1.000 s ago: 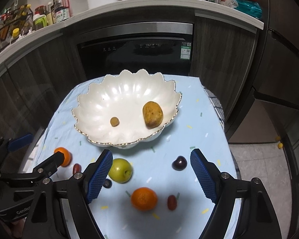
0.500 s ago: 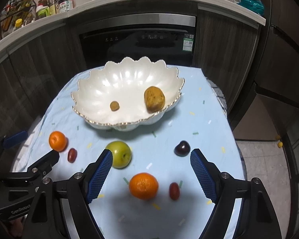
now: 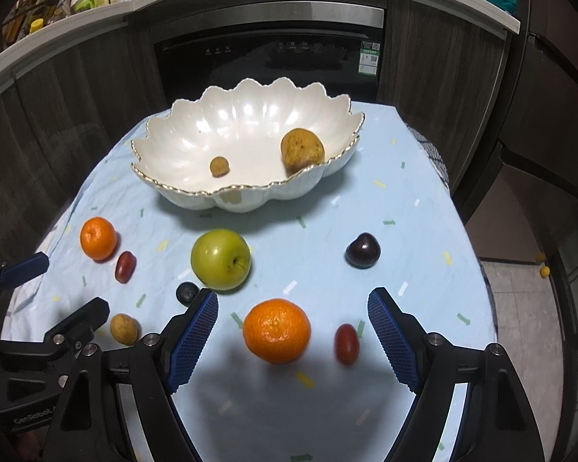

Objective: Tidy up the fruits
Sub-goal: 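Grasp the brown potato-like fruit with the left tool while the right tool grasps the mandarin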

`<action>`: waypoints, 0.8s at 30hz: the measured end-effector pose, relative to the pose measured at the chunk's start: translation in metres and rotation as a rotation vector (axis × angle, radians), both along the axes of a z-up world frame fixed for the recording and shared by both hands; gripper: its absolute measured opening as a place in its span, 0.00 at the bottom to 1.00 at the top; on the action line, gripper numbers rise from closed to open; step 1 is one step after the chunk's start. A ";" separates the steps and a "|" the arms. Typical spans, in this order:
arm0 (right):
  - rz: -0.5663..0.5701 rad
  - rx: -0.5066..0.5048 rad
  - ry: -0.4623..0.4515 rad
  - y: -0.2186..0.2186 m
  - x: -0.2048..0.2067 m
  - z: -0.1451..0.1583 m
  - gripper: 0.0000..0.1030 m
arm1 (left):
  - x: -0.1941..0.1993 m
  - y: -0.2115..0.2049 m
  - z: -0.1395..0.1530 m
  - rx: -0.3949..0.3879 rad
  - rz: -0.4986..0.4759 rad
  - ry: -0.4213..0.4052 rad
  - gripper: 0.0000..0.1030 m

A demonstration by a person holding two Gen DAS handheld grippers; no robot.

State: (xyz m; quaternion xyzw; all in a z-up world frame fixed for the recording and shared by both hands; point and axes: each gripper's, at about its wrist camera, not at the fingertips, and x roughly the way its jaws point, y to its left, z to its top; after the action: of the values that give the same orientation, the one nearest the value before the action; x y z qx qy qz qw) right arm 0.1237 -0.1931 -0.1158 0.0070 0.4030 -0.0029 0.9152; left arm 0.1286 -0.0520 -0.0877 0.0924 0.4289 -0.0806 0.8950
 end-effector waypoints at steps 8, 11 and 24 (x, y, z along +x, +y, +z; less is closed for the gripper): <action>0.012 -0.026 0.001 0.005 -0.001 -0.012 0.79 | -0.003 0.003 -0.016 -0.005 0.017 0.027 0.85; 0.015 -0.027 0.000 0.005 0.000 -0.015 0.79 | -0.005 0.000 -0.023 -0.007 0.007 0.044 0.83; 0.044 -0.037 0.006 0.012 0.006 -0.029 0.78 | -0.003 -0.008 -0.043 0.014 -0.028 0.054 0.60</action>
State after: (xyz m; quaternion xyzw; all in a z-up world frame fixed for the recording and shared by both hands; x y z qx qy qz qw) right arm 0.1297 -0.1814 -0.1446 -0.0191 0.4057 0.0099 0.9138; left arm 0.1252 -0.0604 -0.1303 0.1023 0.4523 -0.0925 0.8811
